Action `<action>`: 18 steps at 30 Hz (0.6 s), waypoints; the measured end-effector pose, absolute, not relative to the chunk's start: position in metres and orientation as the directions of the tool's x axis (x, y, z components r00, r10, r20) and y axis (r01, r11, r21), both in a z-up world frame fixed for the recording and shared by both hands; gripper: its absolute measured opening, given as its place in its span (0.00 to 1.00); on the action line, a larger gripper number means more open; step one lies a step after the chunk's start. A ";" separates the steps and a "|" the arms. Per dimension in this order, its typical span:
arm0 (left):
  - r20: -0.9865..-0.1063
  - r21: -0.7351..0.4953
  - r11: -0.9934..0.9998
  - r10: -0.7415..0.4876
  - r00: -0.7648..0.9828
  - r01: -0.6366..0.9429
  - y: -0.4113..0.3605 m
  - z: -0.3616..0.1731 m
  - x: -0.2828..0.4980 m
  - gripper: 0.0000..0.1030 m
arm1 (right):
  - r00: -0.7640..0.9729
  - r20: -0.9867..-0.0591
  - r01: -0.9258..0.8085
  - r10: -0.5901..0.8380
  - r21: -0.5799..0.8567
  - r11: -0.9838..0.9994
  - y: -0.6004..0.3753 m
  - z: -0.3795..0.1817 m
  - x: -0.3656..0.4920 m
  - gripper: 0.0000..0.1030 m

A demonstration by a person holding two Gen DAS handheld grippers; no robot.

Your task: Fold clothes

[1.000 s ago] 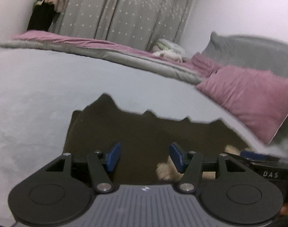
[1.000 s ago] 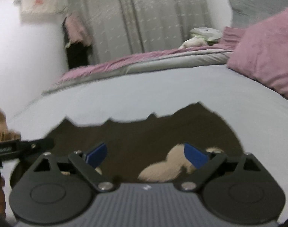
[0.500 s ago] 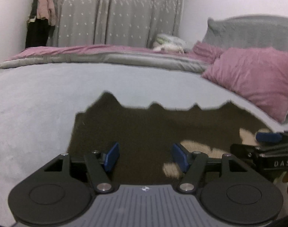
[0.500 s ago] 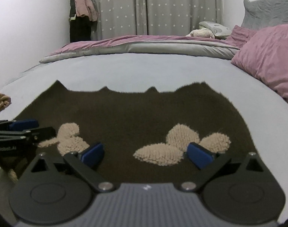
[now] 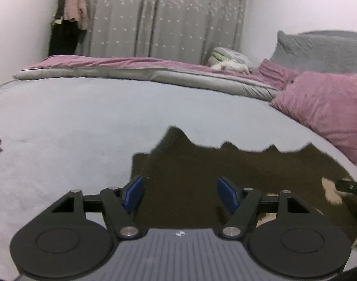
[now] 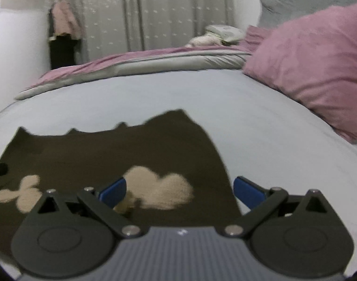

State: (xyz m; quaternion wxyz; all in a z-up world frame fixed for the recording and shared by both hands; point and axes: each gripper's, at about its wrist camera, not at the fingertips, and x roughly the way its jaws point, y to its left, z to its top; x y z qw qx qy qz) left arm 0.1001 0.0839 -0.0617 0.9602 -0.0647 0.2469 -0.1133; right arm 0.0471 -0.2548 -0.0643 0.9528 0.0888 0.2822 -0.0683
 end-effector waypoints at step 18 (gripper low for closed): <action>-0.607 -0.354 0.934 -0.265 0.749 0.043 0.121 -0.075 0.124 0.68 | 0.825 -0.565 0.137 -0.017 0.170 0.976 -0.244 -0.061 0.051 0.99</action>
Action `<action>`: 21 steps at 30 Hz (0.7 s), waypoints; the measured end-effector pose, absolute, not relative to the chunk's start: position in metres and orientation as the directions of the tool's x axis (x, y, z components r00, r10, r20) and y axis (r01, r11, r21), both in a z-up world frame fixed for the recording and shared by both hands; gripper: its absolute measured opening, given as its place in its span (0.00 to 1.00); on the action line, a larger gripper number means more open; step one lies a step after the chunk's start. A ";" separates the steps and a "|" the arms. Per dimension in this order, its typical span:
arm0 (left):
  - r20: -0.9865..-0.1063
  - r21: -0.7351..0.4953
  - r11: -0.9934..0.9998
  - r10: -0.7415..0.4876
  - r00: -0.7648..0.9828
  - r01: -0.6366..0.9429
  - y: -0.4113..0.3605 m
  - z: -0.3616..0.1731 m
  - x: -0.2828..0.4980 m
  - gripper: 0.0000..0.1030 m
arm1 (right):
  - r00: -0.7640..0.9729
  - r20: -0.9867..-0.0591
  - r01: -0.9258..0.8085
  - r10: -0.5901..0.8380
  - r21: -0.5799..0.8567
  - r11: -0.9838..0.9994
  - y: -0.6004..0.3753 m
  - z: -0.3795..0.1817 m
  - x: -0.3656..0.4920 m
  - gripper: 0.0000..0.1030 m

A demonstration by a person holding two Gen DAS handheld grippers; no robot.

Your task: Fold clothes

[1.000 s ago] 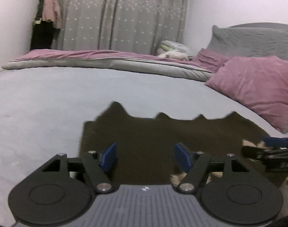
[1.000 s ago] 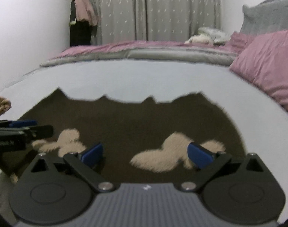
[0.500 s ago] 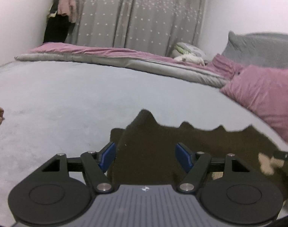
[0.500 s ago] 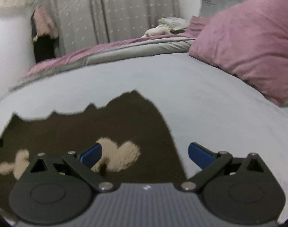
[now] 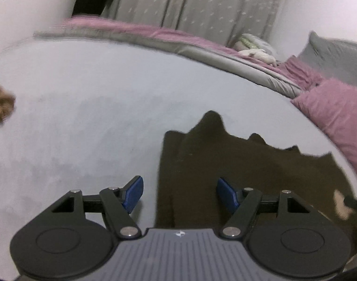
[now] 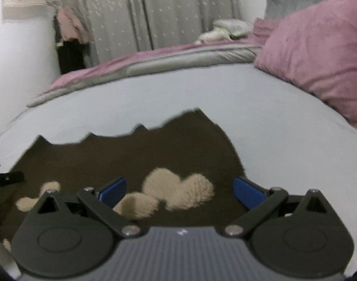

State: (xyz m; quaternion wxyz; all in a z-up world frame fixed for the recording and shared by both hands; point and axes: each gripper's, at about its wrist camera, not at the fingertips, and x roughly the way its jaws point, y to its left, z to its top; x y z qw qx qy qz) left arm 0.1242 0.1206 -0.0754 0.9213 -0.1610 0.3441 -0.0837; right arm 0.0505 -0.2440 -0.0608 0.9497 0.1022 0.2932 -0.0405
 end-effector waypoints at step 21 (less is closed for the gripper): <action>-0.655 -0.538 0.842 -0.383 0.651 -0.046 0.147 -0.086 0.134 0.68 | 0.849 -0.528 0.112 0.021 0.219 0.969 -0.228 -0.038 0.050 1.00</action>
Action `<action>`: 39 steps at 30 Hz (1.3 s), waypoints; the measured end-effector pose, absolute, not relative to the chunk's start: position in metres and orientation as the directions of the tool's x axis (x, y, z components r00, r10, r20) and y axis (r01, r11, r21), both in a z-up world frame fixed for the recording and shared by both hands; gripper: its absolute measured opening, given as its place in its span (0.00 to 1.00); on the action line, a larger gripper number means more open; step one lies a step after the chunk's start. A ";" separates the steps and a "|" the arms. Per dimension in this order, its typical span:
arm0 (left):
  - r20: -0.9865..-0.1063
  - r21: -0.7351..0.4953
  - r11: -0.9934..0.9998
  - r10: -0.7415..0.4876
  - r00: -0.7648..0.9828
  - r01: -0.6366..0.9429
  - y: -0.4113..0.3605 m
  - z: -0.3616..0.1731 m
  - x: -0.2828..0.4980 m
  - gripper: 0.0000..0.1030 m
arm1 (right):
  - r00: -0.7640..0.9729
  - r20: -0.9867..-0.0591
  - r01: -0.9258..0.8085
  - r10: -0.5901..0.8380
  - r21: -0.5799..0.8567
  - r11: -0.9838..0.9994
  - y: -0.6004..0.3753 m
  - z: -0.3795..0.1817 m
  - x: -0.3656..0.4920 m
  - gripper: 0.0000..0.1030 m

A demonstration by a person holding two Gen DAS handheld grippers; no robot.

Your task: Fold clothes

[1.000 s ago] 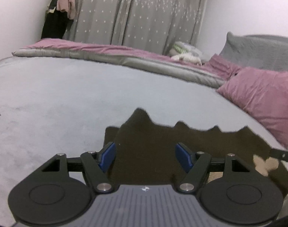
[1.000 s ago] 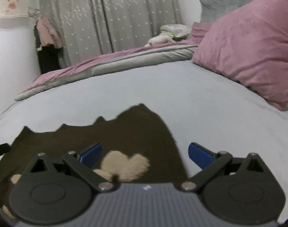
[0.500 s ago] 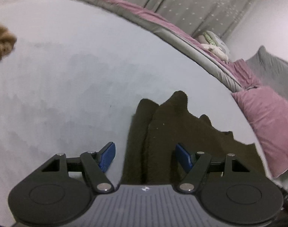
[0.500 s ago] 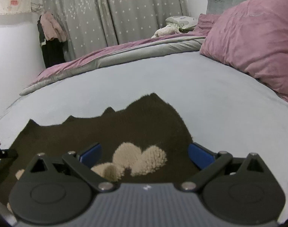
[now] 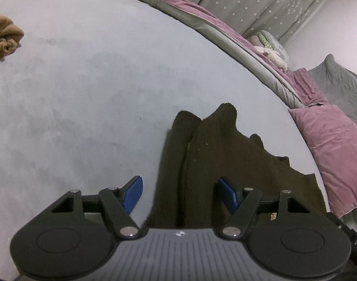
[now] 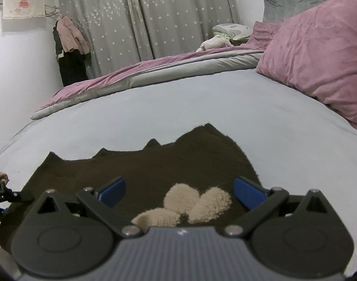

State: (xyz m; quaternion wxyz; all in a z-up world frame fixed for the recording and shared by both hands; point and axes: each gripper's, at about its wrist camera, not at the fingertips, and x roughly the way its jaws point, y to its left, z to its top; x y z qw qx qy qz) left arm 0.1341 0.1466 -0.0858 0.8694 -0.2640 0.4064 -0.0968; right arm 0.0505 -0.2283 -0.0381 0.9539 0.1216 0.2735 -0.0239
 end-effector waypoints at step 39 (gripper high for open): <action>-0.633 -0.743 0.656 -0.623 0.460 -0.133 0.174 -0.109 0.138 0.67 | 0.836 -0.538 0.022 0.111 0.234 0.972 -0.190 -0.034 0.056 1.00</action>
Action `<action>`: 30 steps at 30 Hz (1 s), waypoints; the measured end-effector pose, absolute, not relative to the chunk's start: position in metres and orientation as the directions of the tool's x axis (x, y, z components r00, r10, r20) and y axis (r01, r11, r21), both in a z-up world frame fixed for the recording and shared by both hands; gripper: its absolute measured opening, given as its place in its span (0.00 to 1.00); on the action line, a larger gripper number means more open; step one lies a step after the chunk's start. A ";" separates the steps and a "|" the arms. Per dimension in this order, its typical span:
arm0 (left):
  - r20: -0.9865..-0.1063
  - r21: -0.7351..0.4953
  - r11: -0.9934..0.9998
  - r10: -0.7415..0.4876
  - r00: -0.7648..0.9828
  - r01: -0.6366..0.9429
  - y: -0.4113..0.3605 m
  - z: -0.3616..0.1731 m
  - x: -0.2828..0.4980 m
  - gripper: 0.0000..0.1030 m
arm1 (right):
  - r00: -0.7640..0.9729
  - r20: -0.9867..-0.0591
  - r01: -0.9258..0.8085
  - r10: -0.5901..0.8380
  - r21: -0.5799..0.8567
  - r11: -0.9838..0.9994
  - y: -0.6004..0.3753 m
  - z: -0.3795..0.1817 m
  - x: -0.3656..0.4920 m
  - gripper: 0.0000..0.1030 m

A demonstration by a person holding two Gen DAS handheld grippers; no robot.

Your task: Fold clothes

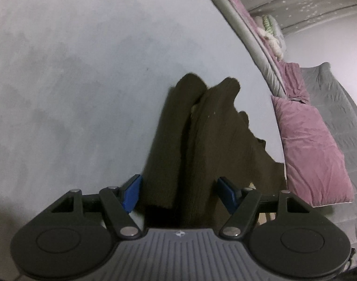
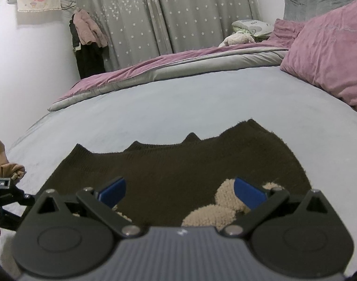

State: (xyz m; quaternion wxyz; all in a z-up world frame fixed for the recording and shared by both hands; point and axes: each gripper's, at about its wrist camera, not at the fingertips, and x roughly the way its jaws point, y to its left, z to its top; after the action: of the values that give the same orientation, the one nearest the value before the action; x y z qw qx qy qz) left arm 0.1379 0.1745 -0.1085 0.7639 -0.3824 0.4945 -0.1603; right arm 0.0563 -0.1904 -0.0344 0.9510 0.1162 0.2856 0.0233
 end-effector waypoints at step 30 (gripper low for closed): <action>-0.462 -0.885 0.412 -0.717 0.522 -0.218 0.184 -0.117 0.142 0.48 | 0.786 -0.520 -0.214 0.334 0.278 0.937 -0.134 -0.020 0.056 1.00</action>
State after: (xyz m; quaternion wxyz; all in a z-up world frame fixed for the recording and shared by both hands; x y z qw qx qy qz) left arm 0.1422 0.1840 -0.1171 0.7058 -0.5128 0.4556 -0.1766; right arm 0.0557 -0.1336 -0.0204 0.9395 0.1024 0.2927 0.1458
